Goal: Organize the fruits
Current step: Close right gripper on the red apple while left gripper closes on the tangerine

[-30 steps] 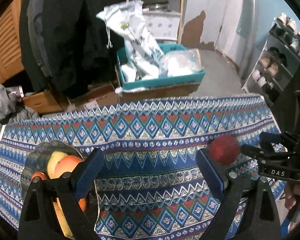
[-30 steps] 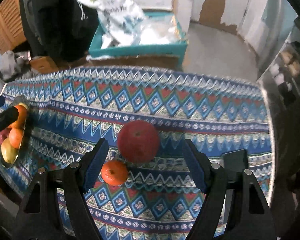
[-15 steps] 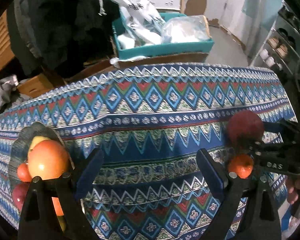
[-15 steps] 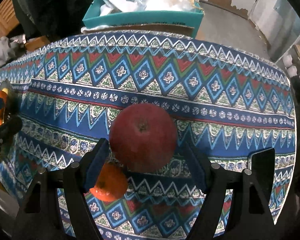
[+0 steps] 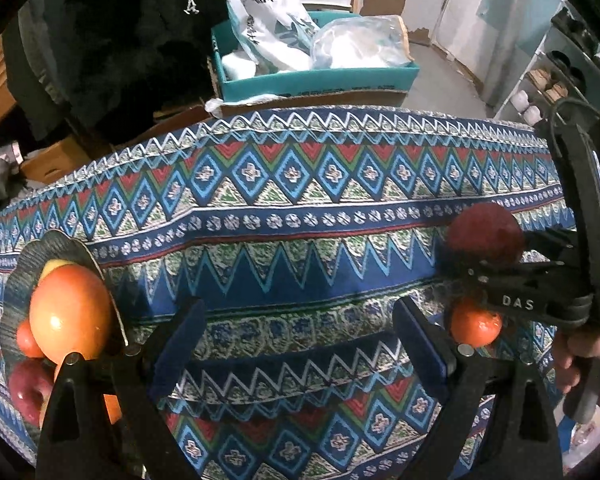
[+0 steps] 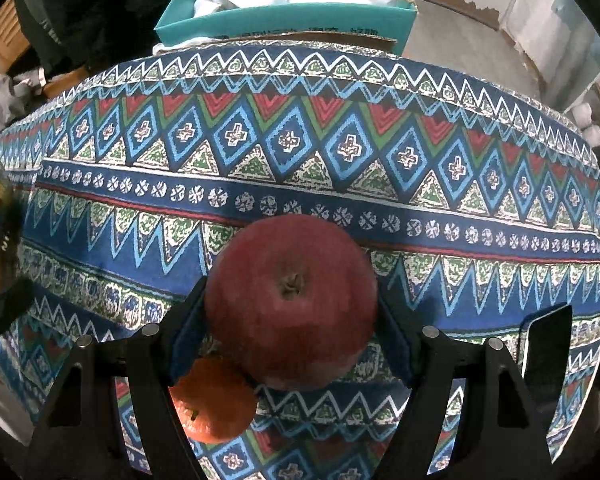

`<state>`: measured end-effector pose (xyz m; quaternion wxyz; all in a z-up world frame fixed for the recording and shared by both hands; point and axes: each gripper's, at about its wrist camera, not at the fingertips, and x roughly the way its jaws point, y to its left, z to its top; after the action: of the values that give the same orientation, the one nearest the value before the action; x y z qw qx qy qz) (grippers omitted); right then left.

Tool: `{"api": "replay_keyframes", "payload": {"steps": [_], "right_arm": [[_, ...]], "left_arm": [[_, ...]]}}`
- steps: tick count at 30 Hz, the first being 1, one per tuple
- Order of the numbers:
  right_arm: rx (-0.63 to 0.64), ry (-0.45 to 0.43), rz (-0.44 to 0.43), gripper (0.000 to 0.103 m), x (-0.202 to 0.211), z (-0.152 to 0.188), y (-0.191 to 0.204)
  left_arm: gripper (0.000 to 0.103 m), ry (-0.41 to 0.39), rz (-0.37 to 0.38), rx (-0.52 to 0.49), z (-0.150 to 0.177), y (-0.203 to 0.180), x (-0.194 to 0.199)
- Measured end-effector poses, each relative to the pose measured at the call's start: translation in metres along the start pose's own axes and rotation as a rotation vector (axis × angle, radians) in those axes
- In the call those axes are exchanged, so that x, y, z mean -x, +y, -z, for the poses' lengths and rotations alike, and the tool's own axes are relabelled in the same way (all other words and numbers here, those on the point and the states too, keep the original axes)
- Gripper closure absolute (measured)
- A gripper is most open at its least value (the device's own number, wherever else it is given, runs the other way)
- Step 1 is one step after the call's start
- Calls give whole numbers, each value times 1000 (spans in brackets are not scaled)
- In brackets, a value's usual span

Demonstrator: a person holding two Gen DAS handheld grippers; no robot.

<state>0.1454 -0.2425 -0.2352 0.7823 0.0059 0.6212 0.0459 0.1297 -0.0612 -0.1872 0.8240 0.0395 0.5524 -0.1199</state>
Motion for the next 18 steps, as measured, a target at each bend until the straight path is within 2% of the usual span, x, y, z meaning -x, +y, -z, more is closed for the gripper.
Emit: {"api": "replay_keyframes", "payload": {"steps": [5,10,18], "right_arm": [[-9,-18,1,28,3,2,-3],[-71,-81,-16,28,36,11,-21],[-141,-118,39,28,75,33,-52]], "left_arm": [[8,8,42,-3,2,-12,3],[8,14,107,-22,5,-34,2],[8,43,142,-104,16,-79,-8]]}}
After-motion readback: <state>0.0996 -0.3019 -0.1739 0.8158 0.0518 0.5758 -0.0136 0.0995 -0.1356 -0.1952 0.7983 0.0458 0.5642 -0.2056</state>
